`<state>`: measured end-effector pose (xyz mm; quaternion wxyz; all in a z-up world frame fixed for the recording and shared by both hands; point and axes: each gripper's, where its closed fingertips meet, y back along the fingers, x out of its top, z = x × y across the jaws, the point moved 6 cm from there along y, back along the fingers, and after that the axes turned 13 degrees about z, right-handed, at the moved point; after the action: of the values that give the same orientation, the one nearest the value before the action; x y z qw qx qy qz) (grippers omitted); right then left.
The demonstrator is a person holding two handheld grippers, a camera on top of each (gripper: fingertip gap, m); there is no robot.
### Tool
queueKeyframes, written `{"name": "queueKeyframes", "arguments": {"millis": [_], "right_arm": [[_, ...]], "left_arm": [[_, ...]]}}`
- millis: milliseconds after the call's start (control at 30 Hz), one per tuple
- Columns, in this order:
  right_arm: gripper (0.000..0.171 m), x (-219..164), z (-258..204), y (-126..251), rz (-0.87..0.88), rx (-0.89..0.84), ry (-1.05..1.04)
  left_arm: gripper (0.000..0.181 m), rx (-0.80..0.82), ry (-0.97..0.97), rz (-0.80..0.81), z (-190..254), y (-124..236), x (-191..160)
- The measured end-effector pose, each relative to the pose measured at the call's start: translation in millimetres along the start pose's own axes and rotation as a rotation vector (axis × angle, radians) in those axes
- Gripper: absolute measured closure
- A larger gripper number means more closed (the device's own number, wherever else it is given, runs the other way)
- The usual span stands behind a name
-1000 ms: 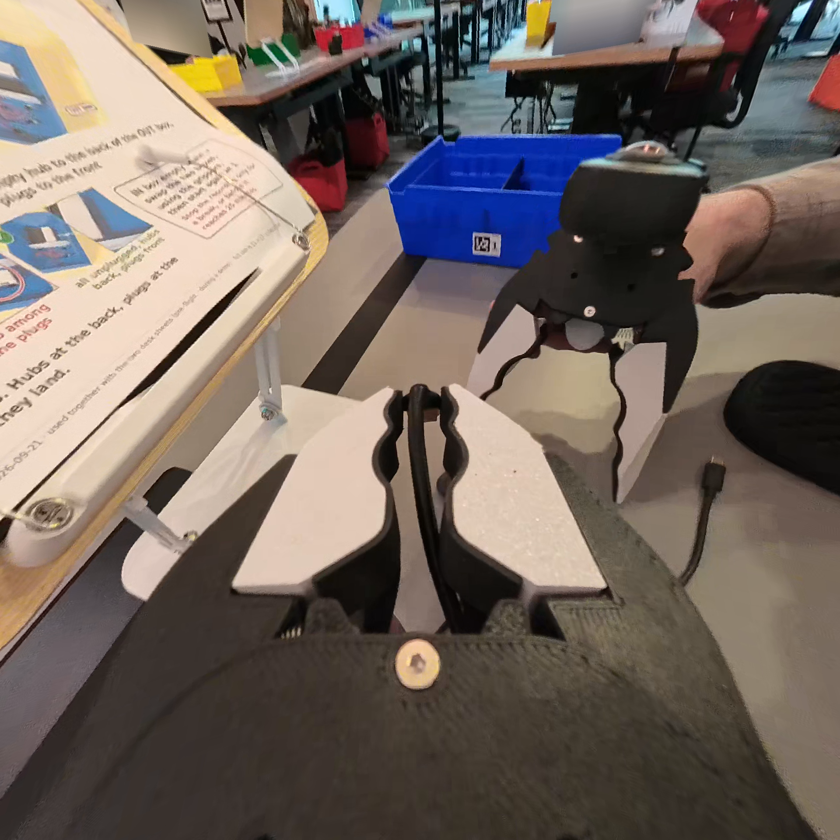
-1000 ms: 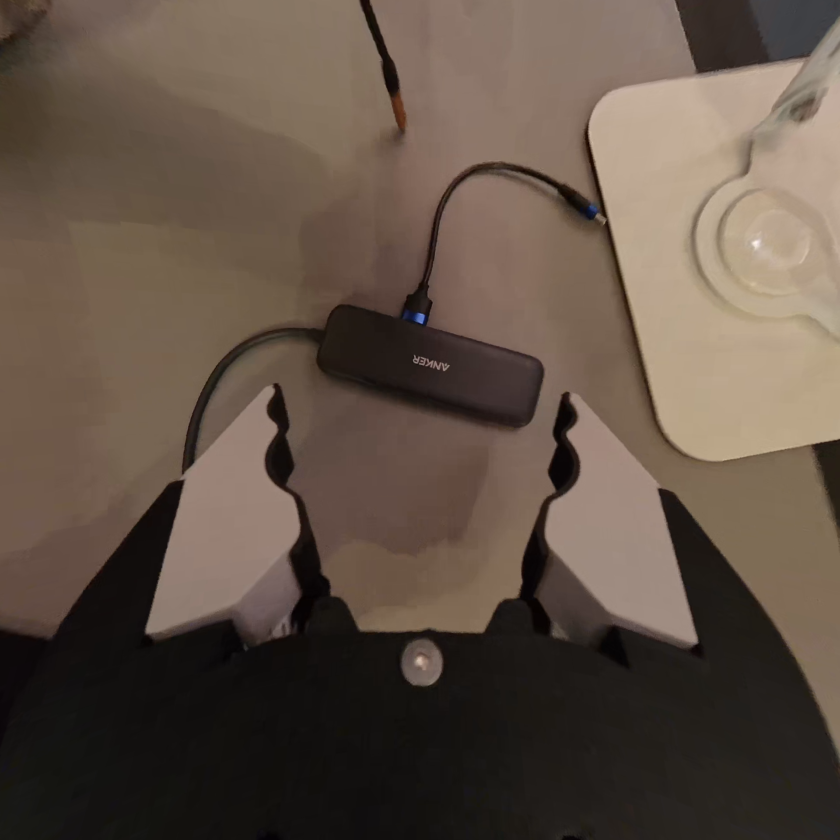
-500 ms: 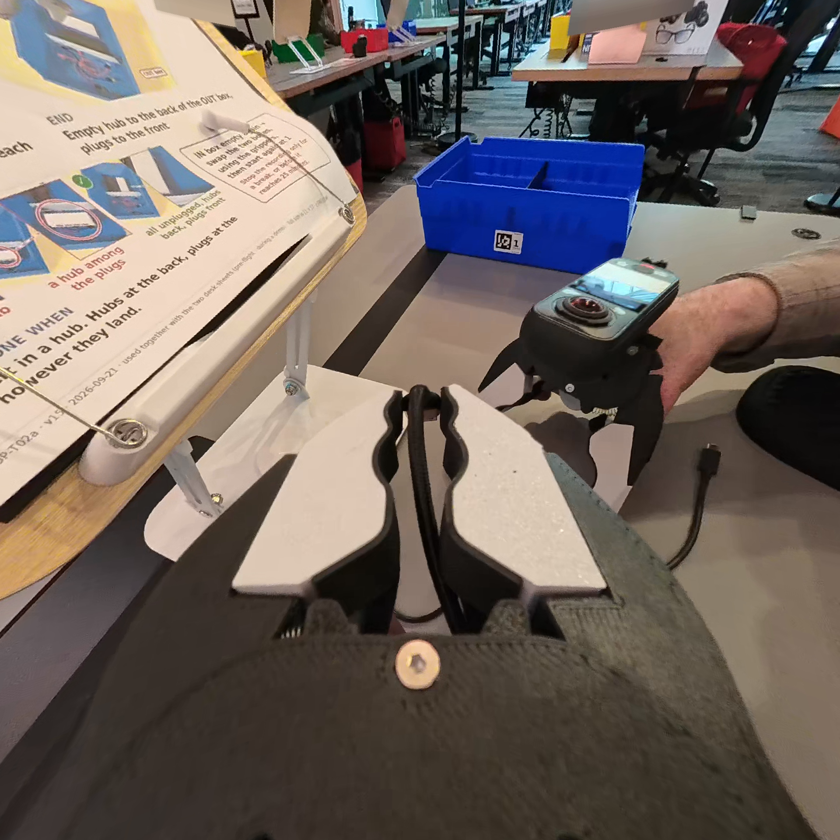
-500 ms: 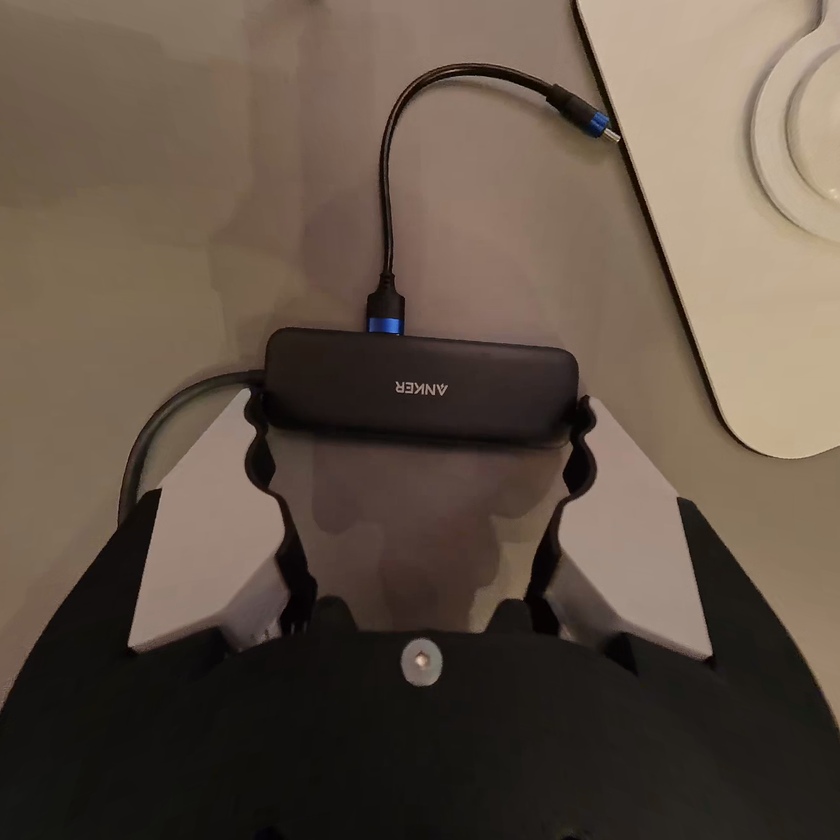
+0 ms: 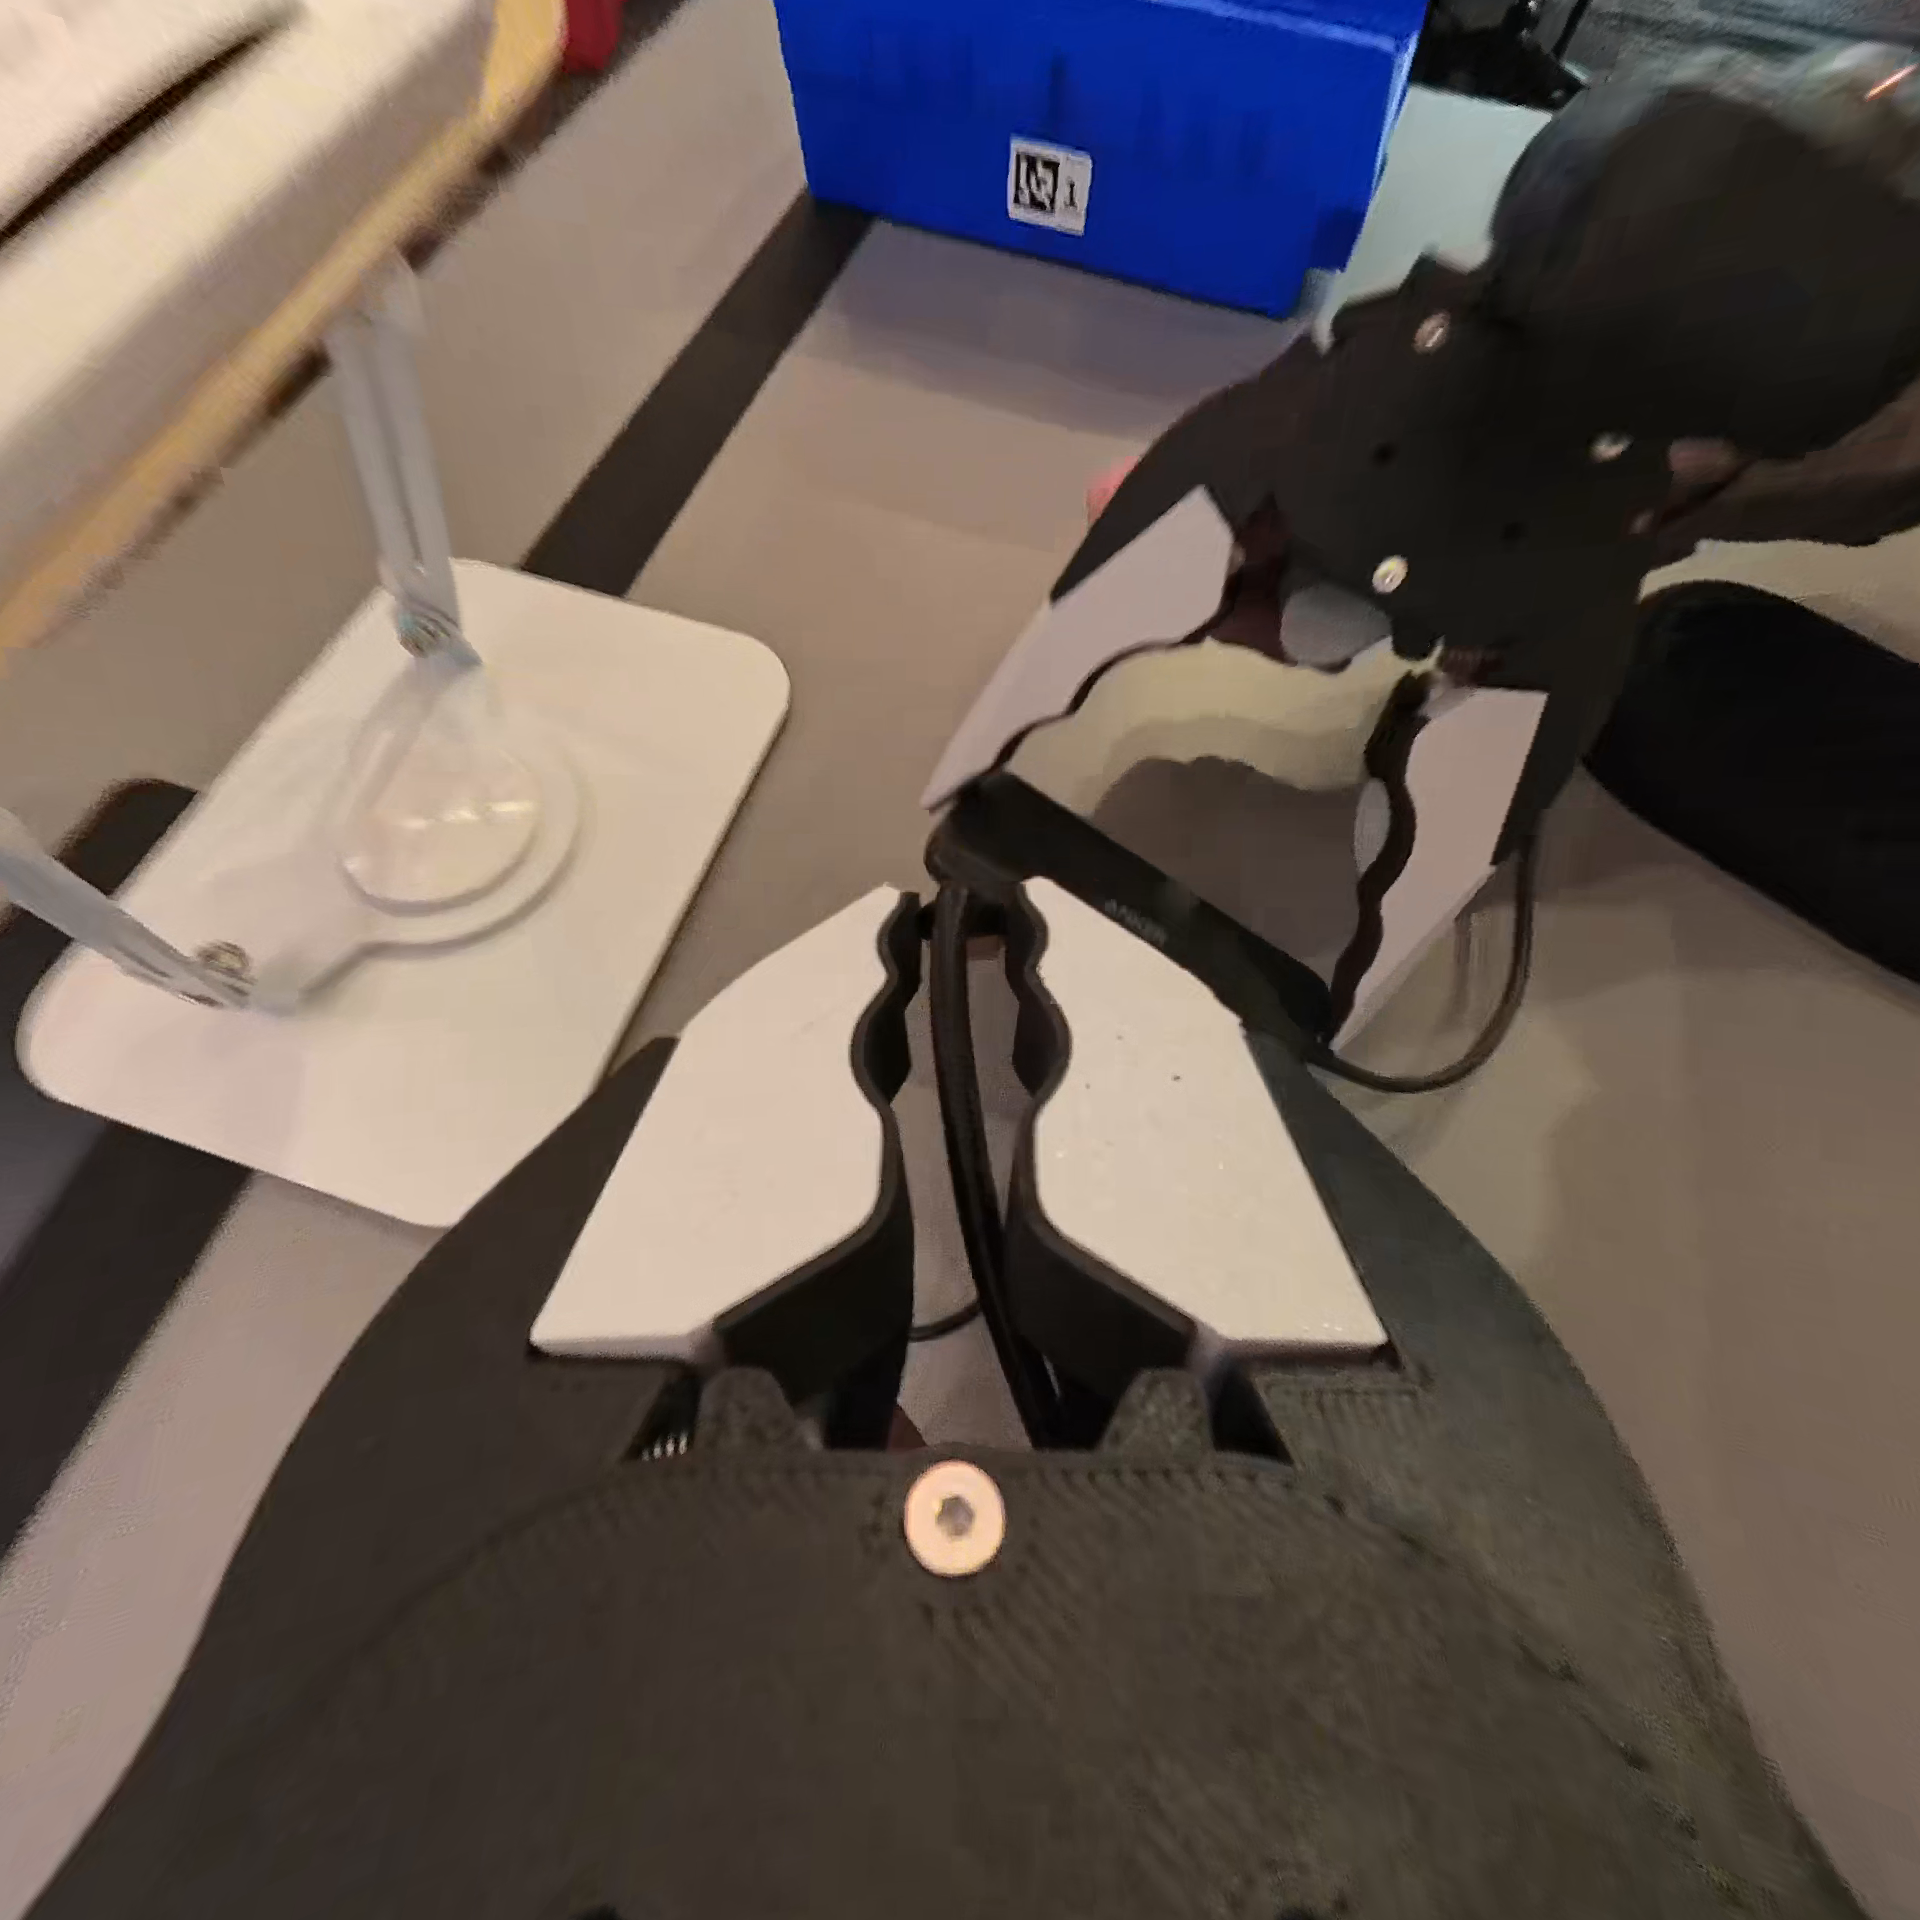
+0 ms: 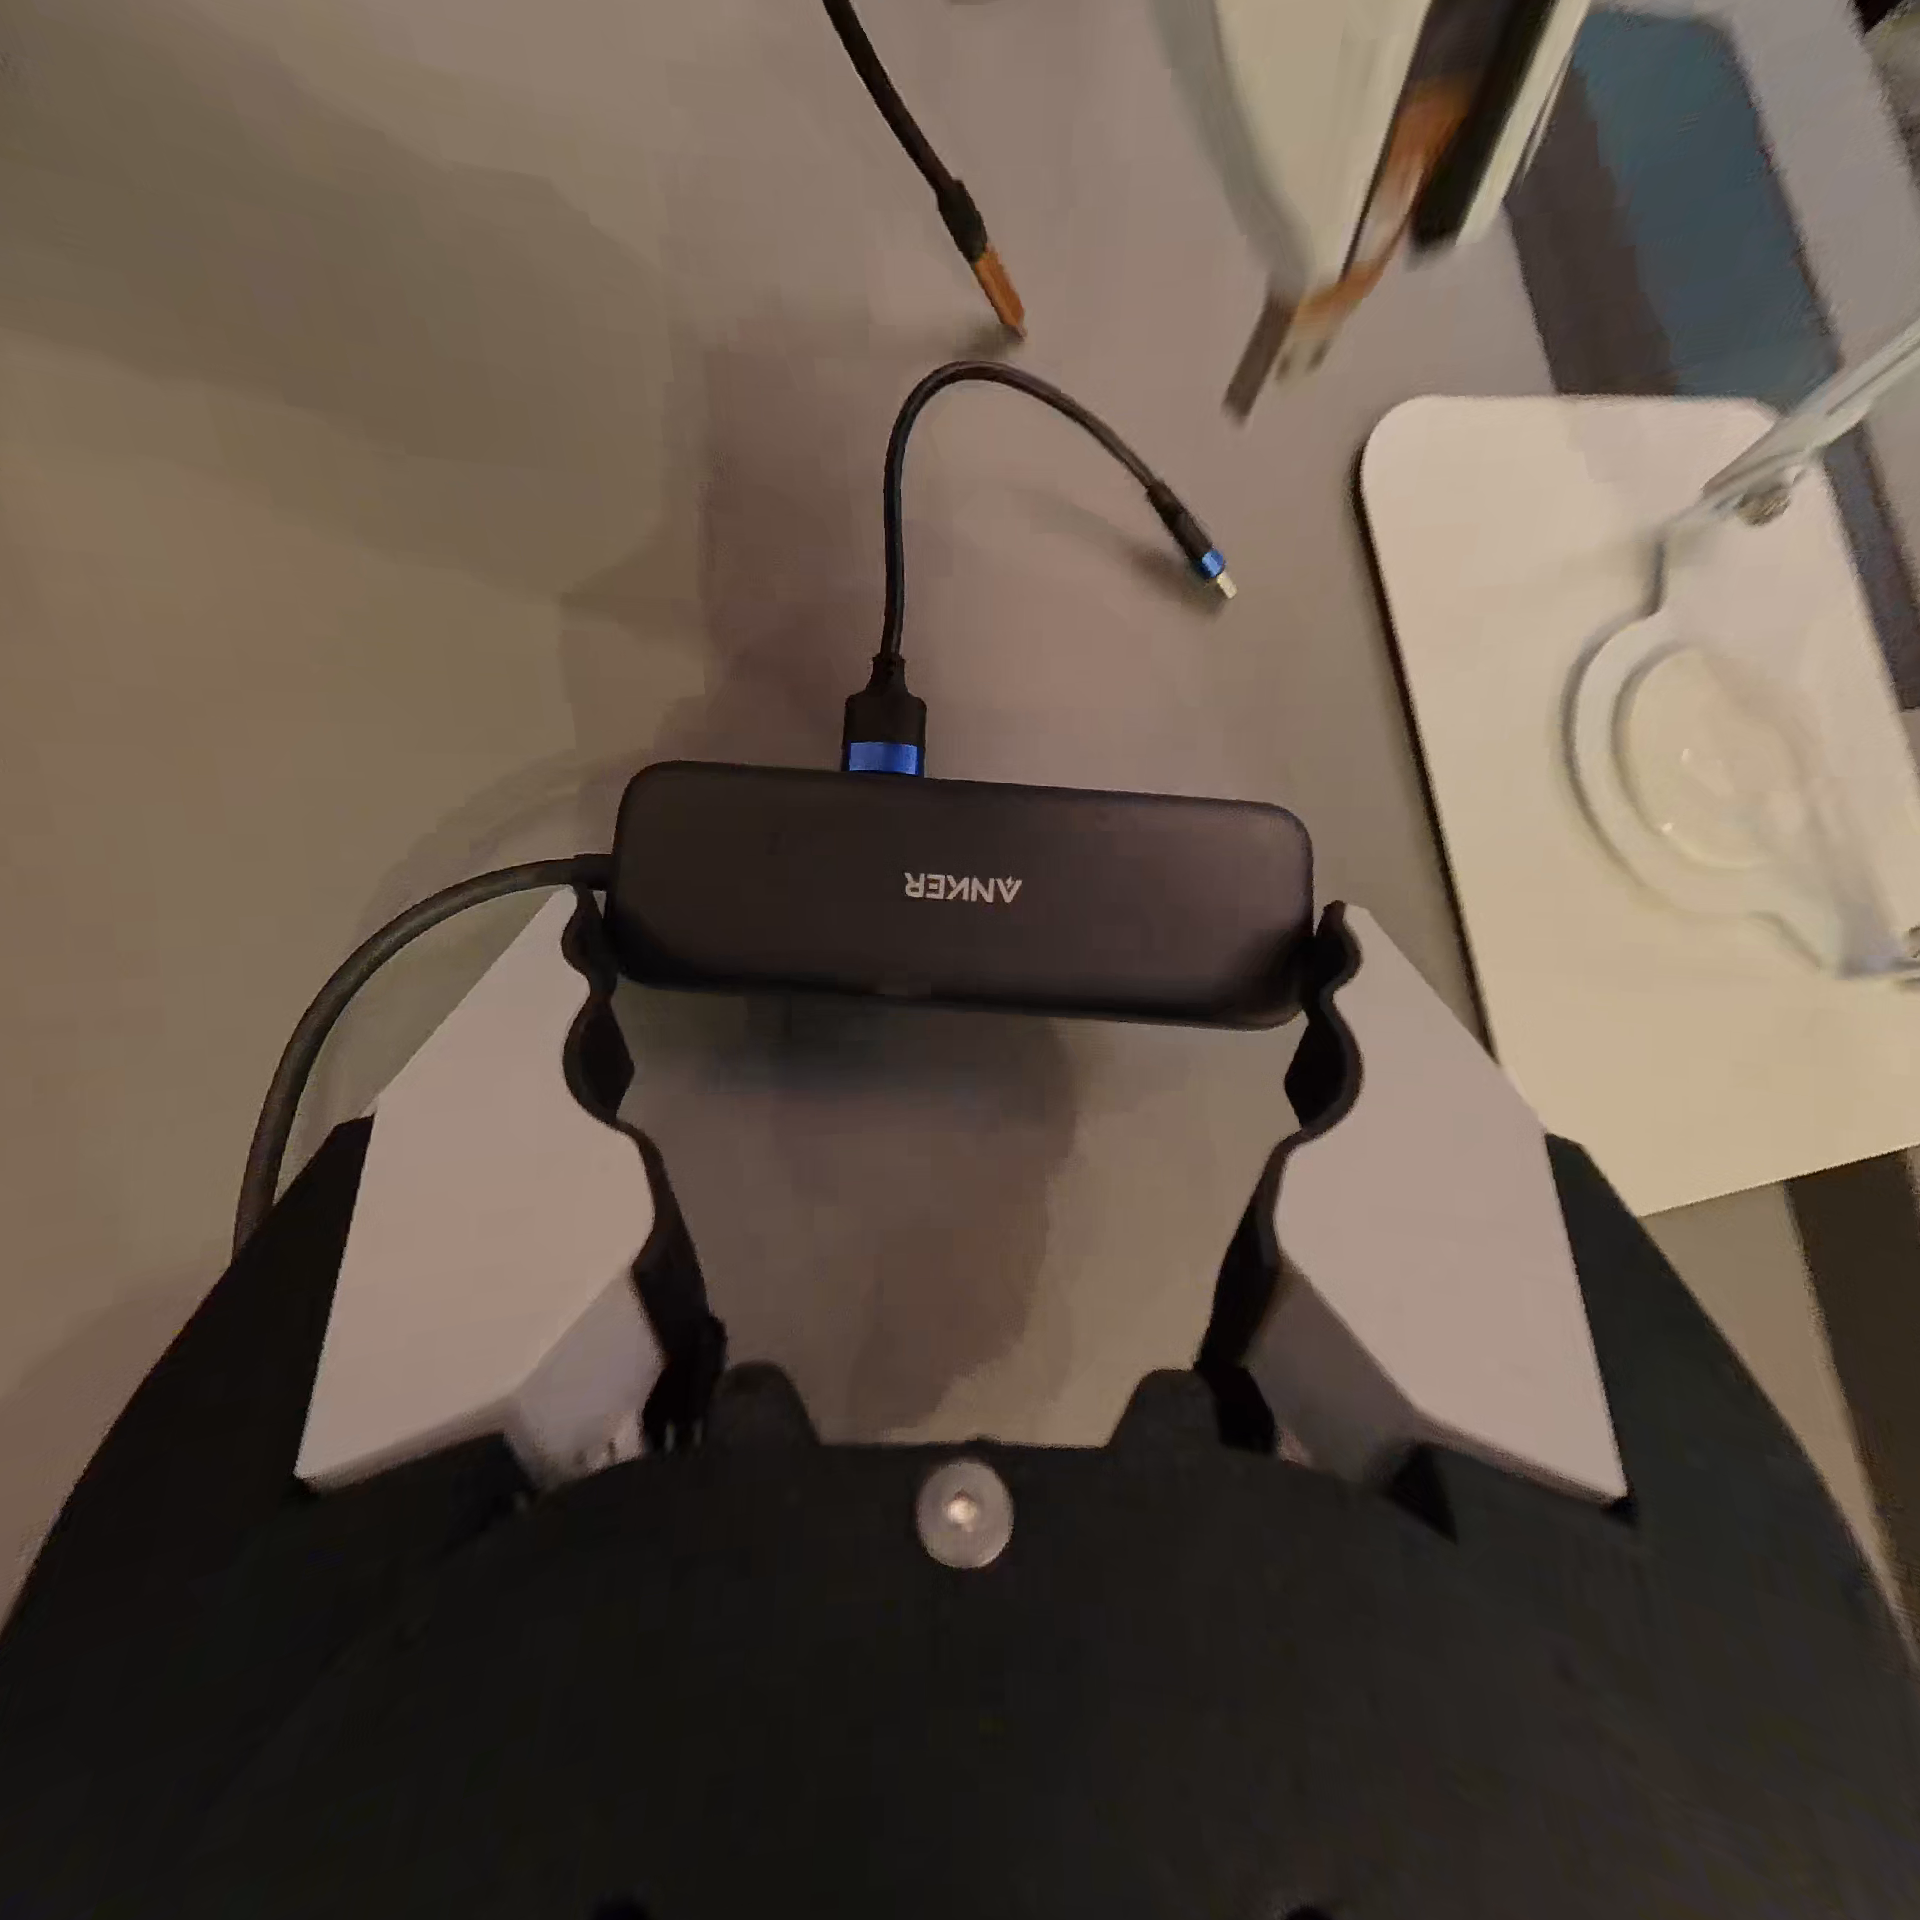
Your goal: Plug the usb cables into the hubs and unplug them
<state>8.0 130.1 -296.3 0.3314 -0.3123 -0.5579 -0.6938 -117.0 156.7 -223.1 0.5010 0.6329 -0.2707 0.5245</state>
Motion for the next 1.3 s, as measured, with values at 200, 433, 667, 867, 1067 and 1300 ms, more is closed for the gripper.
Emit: {"name": "queueKeyframes", "arguments": {"millis": [200, 433, 667, 867, 1067, 1300], "right_arm": [[0.042, 13, -23, 3, 0.017, -0.04, 0.231], [0.042, 11, -37, -3, 0.013, -0.06, 0.372], [0.041, 20, -44, 0, 0.046, -0.121, 0.532], [0.036, 13, -41, -1, 0.081, -0.075, 0.398], [0.032, 4, -34, -2, 0.101, 0.041, 0.155], [0.024, -10, -26, -4, 0.093, 0.194, -0.074]], "left_arm": [[0.166, -0.119, 0.286, -0.01, 2, -11, -37], [0.166, -0.229, 0.393, -0.083, 16, -29, -70], [0.166, -0.326, 0.412, -0.092, 28, -35, -78], [0.165, -0.402, 0.366, -0.082, 37, -36, -71], [0.165, -0.425, 0.274, -0.088, 48, -45, -73], [0.165, -0.454, 0.124, -0.097, 67, -48, -67]]}}
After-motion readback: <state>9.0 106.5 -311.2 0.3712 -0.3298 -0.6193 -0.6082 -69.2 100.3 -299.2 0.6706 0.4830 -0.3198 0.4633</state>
